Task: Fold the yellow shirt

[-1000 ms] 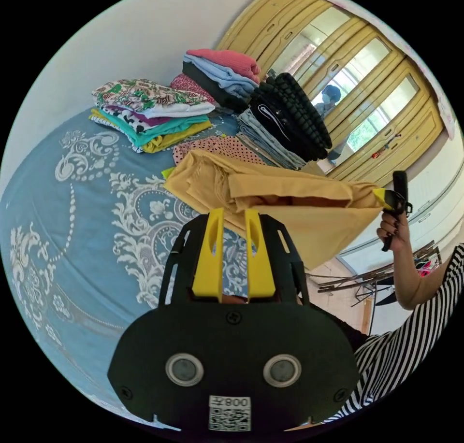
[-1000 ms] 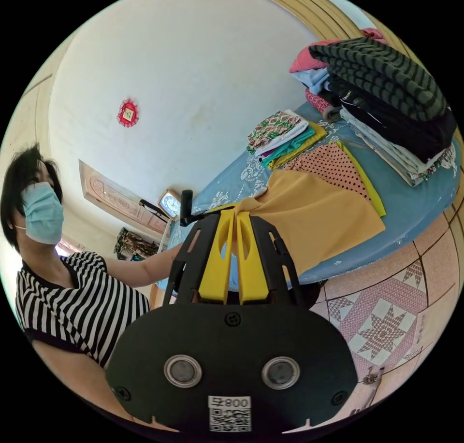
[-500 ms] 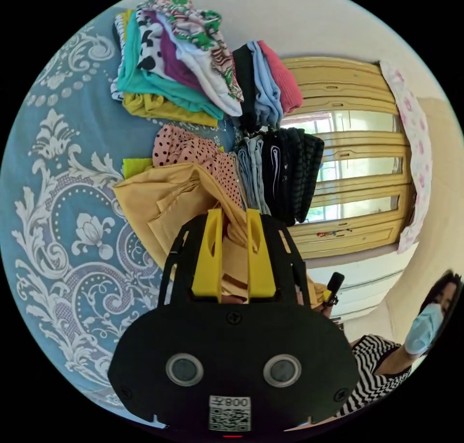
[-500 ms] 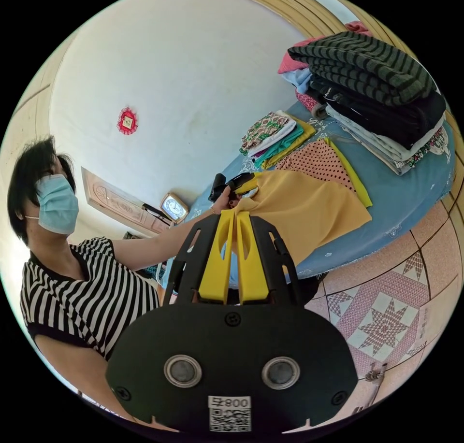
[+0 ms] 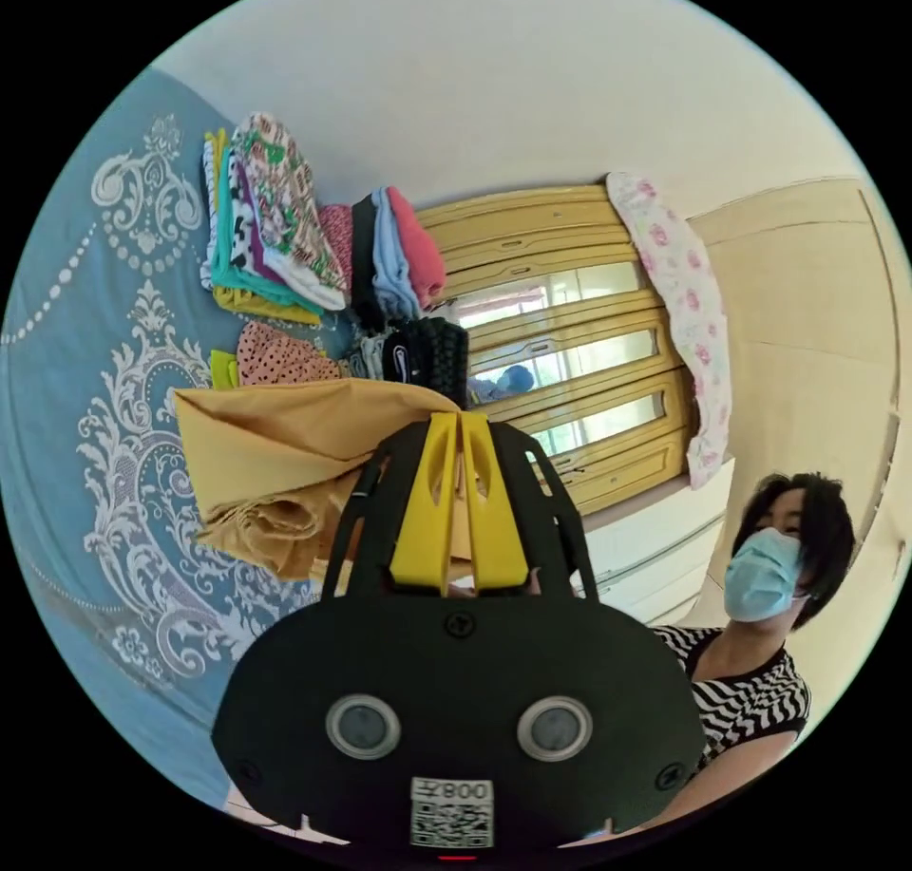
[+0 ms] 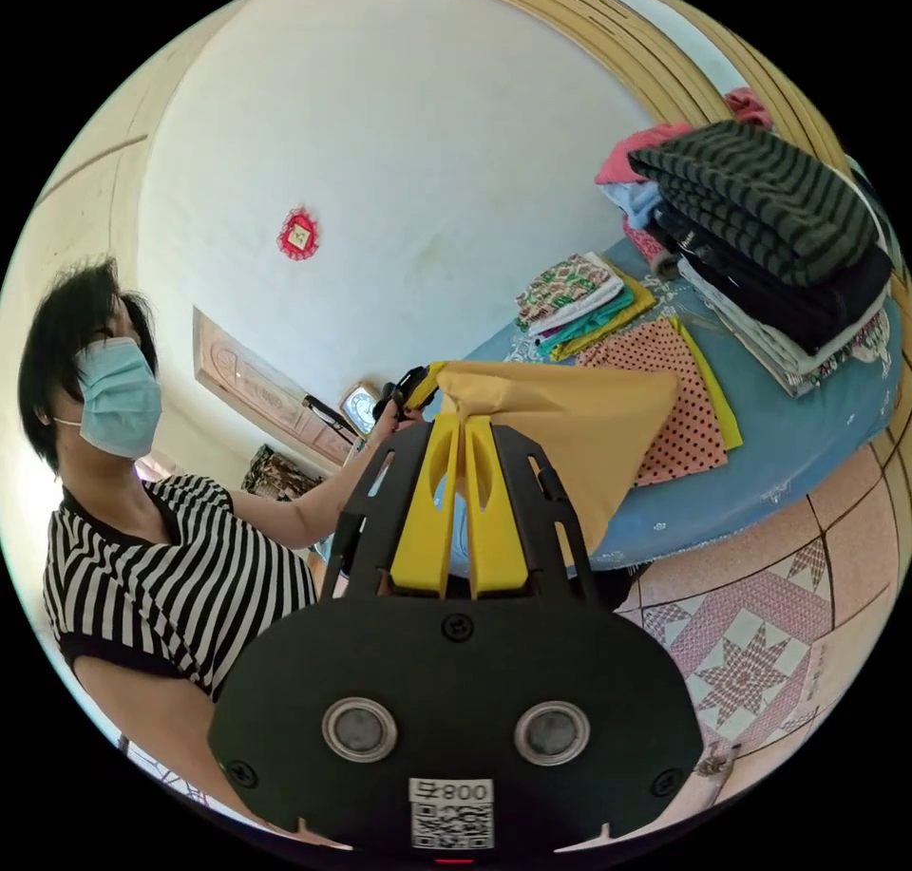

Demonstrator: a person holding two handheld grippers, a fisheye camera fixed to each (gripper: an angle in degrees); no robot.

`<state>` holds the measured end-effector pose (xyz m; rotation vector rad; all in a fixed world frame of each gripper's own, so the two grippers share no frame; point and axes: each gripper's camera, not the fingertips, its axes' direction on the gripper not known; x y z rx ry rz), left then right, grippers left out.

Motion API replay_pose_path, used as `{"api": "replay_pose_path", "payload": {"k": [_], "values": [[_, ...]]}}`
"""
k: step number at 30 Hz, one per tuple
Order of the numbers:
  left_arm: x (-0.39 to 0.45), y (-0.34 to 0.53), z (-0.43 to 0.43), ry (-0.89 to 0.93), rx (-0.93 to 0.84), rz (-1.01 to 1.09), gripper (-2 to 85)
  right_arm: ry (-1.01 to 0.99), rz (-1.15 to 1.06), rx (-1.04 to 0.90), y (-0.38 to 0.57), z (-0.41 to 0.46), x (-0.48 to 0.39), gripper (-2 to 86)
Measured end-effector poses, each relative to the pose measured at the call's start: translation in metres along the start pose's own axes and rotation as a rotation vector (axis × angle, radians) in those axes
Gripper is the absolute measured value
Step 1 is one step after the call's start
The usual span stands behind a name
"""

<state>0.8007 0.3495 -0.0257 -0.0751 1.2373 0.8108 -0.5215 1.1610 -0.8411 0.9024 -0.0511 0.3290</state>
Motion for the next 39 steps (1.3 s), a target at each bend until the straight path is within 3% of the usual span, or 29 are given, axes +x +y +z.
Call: {"api": "replay_pose_path", "payload": {"k": [8,18,28,39], "values": [[0.202,0.092,-0.18,-0.01,0.156,0.323,0.5,-0.076,-0.304,-0.004,0.025,0.026,-0.156,0.6],[0.429,0.257,-0.361,-0.167,0.297,0.731,0.4,-0.158,-0.609,0.043,0.083,0.064,-0.341,0.6],[0.546,0.403,-0.483,-0.29,0.406,0.89,0.4,-0.206,-0.794,0.041,0.154,0.116,-0.458,0.6],[0.64,0.521,-0.574,-0.478,0.543,1.044,0.5,-0.267,-0.936,0.06,0.188,0.173,-0.502,0.6]]}}
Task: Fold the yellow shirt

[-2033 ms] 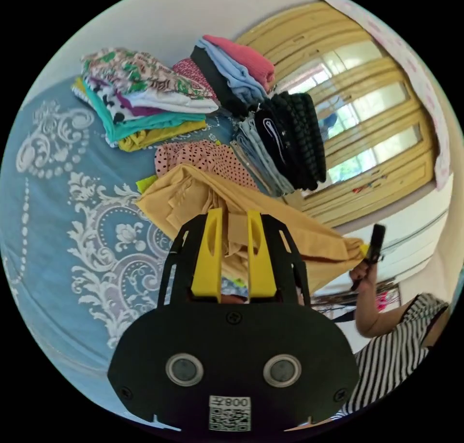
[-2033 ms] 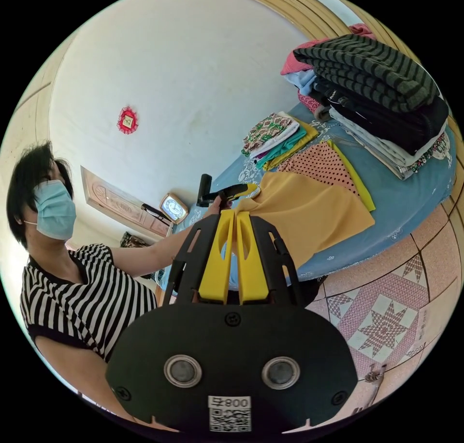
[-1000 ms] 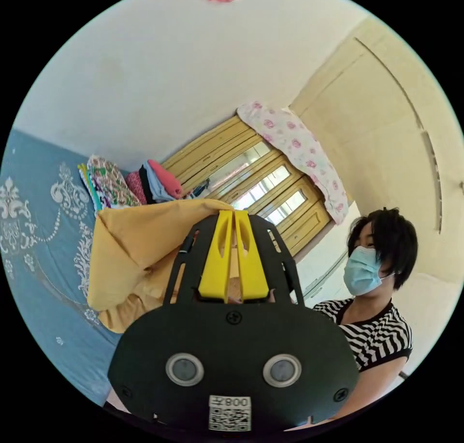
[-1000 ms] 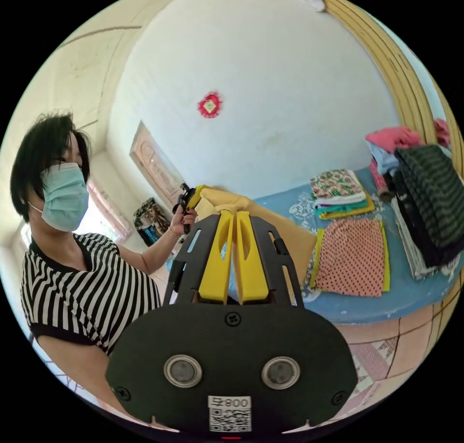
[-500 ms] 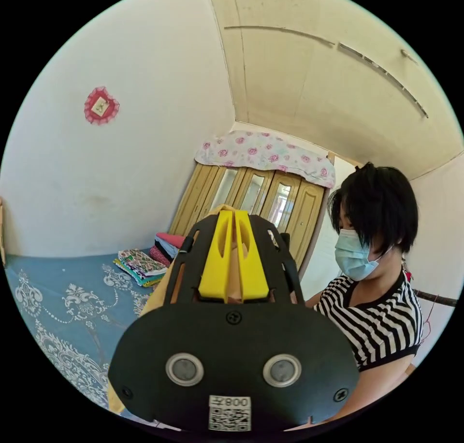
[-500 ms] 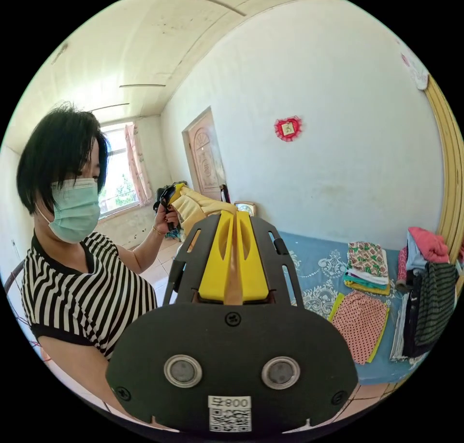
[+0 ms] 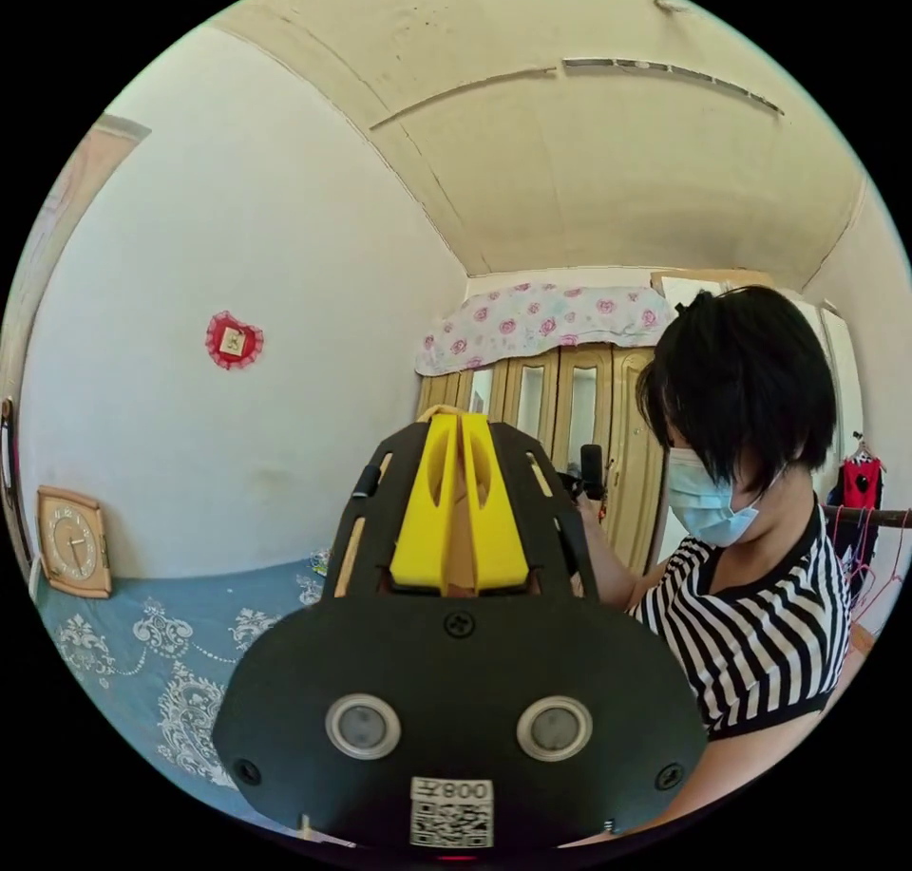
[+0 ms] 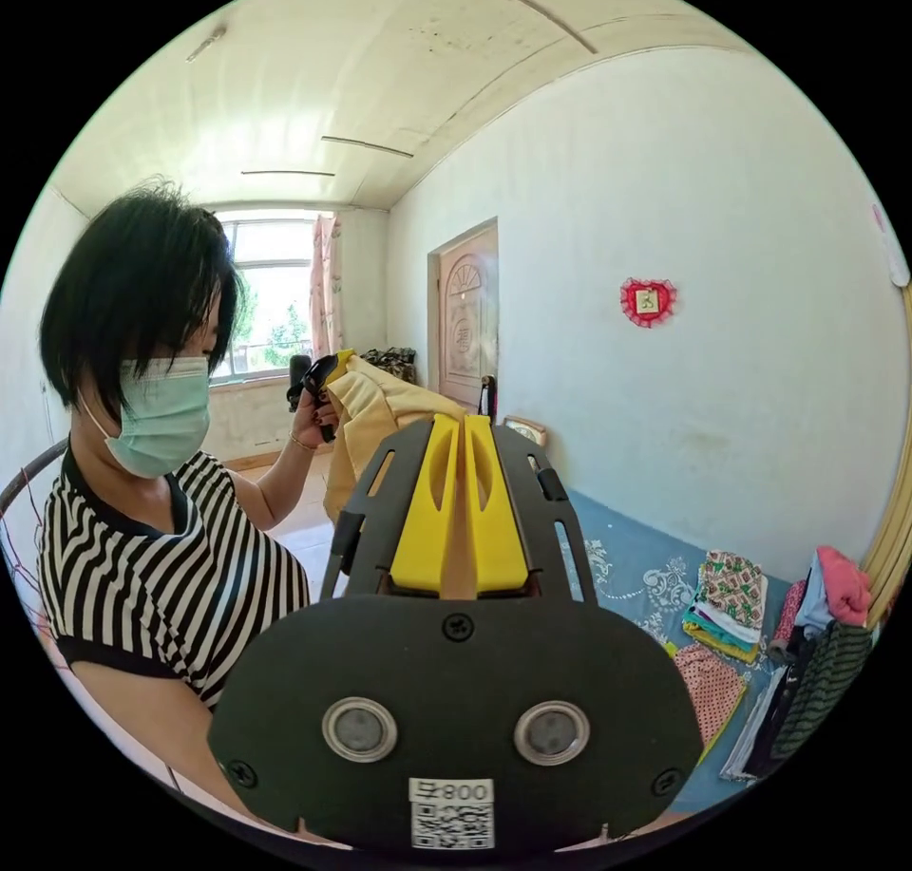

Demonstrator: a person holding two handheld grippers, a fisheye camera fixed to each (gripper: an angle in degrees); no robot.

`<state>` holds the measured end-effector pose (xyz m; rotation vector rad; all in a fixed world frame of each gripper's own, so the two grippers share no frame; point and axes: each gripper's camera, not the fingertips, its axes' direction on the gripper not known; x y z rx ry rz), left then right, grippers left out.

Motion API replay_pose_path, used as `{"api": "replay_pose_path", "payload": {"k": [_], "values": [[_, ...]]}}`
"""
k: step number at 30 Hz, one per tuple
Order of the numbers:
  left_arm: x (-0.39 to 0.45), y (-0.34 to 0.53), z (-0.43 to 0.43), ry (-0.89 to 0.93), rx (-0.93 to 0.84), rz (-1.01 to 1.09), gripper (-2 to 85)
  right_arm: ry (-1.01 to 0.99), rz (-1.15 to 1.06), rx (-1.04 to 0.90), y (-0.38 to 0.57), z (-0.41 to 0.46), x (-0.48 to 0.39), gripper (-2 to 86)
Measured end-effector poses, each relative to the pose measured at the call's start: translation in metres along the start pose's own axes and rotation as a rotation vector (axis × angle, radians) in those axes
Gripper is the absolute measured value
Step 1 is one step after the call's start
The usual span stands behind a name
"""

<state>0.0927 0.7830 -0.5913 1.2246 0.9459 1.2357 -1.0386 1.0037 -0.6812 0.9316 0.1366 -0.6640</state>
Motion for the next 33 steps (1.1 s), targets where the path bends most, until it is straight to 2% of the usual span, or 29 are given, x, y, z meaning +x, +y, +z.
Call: {"api": "replay_pose_path", "payload": {"k": [10,16,20,25,29,33], "values": [[-0.032,-0.018,-0.05,-0.104,0.008,0.047,0.7,-0.027,-0.049,0.005,0.016,0.081,0.064,0.5],[-0.123,-0.012,-0.049,-0.162,-0.032,-0.015,0.6,-0.013,-0.022,-0.074,0.034,0.169,0.162,0.6],[-0.227,0.007,-0.022,-0.23,-0.104,-0.115,0.7,-0.001,0.037,-0.148,0.05,0.241,0.252,0.6],[-0.375,0.051,0.023,-0.378,-0.205,-0.243,0.7,0.023,0.144,-0.334,0.095,0.387,0.427,0.7],[-0.52,0.124,0.068,-0.513,-0.336,-0.397,1.0,0.013,0.278,-0.479,0.156,0.499,0.56,0.8],[-0.659,0.234,0.099,-0.573,-0.456,-0.673,2.1,0.008,0.508,-0.669,0.261,0.622,0.705,0.9]]}}
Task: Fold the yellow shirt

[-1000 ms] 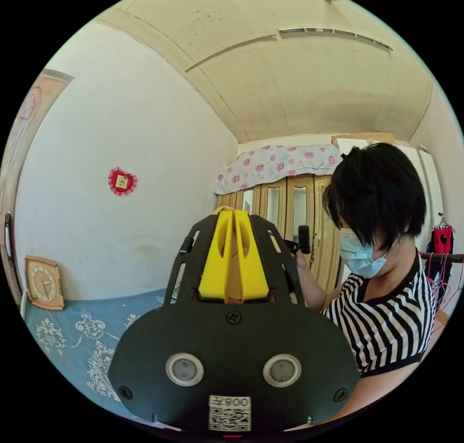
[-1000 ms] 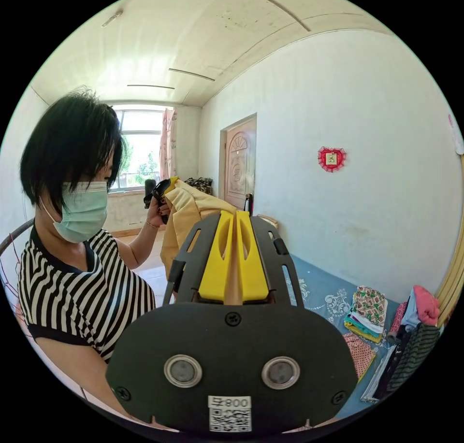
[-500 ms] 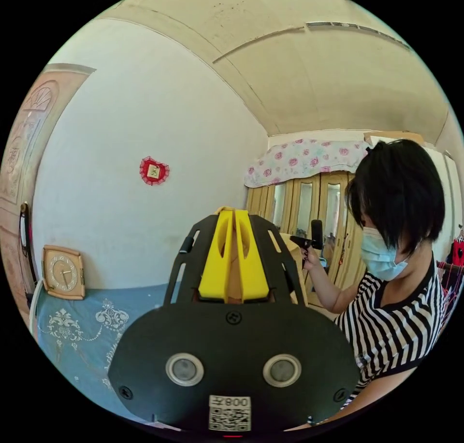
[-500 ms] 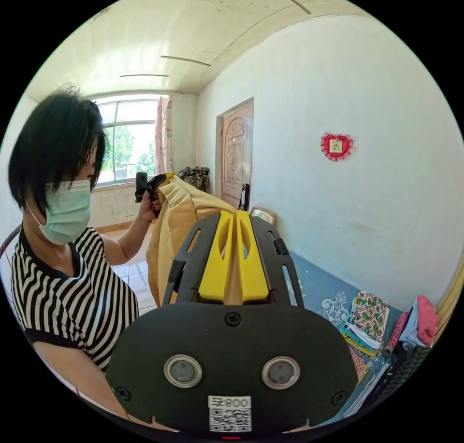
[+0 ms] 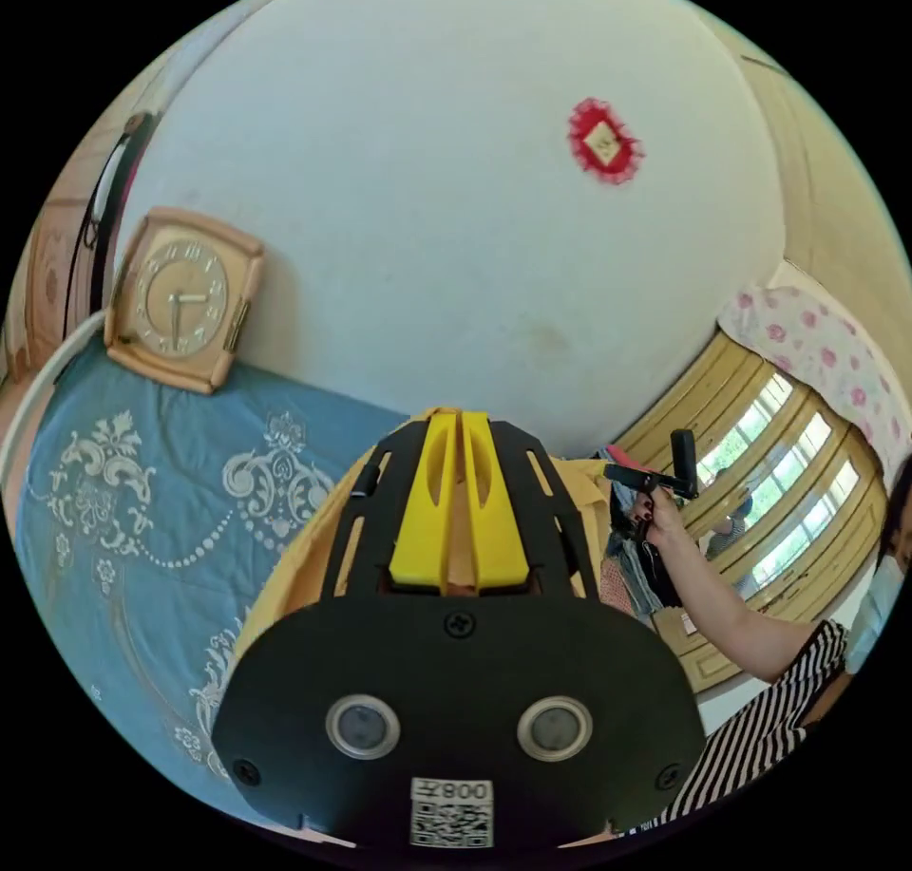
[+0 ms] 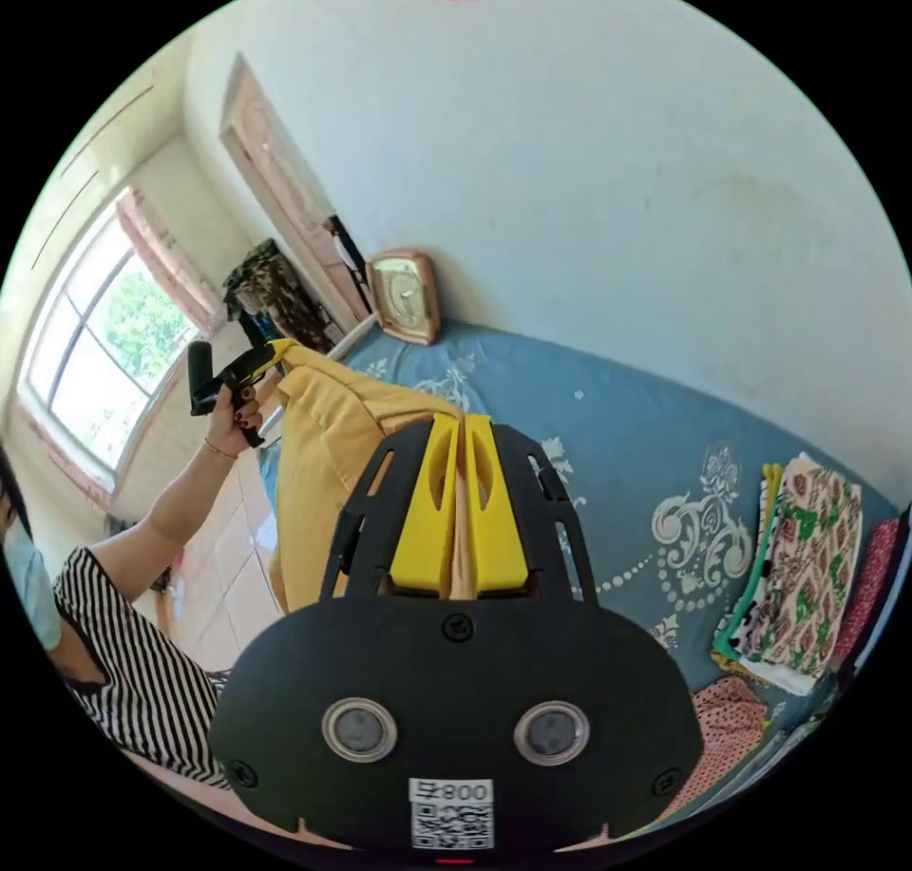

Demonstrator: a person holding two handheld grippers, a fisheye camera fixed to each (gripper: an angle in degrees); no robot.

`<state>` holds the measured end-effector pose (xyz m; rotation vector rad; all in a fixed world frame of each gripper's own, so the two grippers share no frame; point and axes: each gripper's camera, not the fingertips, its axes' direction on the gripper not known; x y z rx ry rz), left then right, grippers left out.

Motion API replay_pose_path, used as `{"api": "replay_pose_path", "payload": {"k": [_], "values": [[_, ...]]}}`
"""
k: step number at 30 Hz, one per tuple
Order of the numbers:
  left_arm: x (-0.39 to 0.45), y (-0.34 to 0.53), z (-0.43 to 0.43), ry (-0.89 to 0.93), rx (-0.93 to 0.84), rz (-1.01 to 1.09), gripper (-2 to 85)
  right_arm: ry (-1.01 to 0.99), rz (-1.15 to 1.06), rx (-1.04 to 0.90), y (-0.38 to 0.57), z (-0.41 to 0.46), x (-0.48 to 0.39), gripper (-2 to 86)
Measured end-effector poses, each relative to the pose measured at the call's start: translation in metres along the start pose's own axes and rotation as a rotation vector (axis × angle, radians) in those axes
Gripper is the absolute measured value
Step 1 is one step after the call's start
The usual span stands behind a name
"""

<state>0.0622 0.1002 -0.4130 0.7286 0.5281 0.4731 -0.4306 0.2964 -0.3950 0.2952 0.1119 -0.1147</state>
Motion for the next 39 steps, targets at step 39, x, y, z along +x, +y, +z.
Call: {"api": "replay_pose_path", "payload": {"k": [39], "values": [[-0.347,0.108,0.137,-0.153,-0.26,-0.488,2.6,0.127,0.745,-0.097,0.25,0.105,0.563,1.6]]}}
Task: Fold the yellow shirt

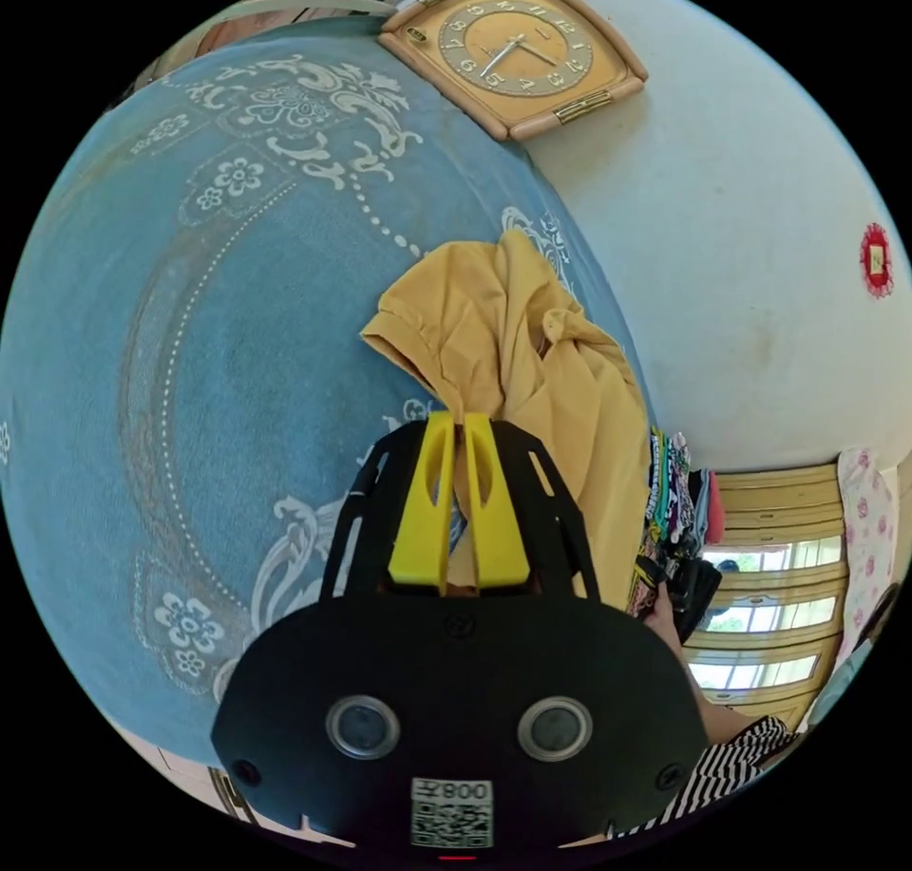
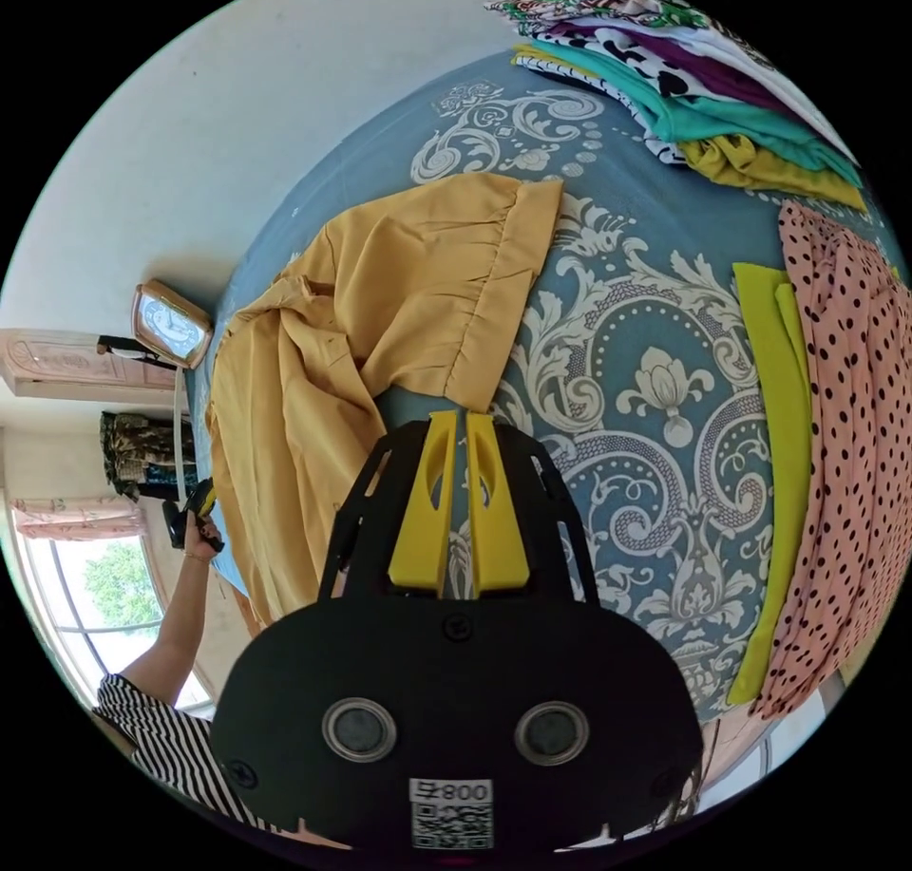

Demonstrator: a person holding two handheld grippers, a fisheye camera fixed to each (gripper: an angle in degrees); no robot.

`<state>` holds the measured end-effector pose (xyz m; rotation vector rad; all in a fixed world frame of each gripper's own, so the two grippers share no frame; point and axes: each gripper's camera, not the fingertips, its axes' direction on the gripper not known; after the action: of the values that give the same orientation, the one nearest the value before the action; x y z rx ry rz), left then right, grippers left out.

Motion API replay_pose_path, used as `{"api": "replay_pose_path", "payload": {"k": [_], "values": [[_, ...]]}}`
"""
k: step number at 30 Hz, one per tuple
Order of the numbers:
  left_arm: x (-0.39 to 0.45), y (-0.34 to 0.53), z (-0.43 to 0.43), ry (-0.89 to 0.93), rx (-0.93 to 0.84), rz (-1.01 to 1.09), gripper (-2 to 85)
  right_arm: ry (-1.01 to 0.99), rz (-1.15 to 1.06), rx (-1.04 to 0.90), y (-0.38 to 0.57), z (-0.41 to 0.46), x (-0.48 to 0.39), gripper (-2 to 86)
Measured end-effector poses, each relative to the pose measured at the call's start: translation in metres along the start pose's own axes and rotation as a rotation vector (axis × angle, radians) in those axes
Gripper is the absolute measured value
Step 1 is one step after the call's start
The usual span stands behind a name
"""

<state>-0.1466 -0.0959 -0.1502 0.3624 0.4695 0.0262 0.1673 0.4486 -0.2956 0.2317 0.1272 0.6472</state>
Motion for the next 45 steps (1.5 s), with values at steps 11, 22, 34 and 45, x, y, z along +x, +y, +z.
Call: {"api": "replay_pose_path", "payload": {"k": [11,22,34,45], "values": [[-0.016,-0.035,-0.088,-0.305,0.218,-0.011,3.1,-0.023,0.003,0.002,-0.027,-0.005,0.06,0.3],[0.01,0.009,-0.016,-0.037,0.134,0.132,7.5,0.054,-0.02,0.111,-0.037,-0.022,0.081,5.0],[0.095,0.032,0.094,-0.108,-0.111,0.382,6.4,0.222,-0.048,0.05,-0.08,0.014,0.069,2.4],[0.102,0.063,0.078,-0.059,-0.08,0.313,5.7,0.341,0.005,0.009,-0.099,0.006,0.079,-0.1]]}}
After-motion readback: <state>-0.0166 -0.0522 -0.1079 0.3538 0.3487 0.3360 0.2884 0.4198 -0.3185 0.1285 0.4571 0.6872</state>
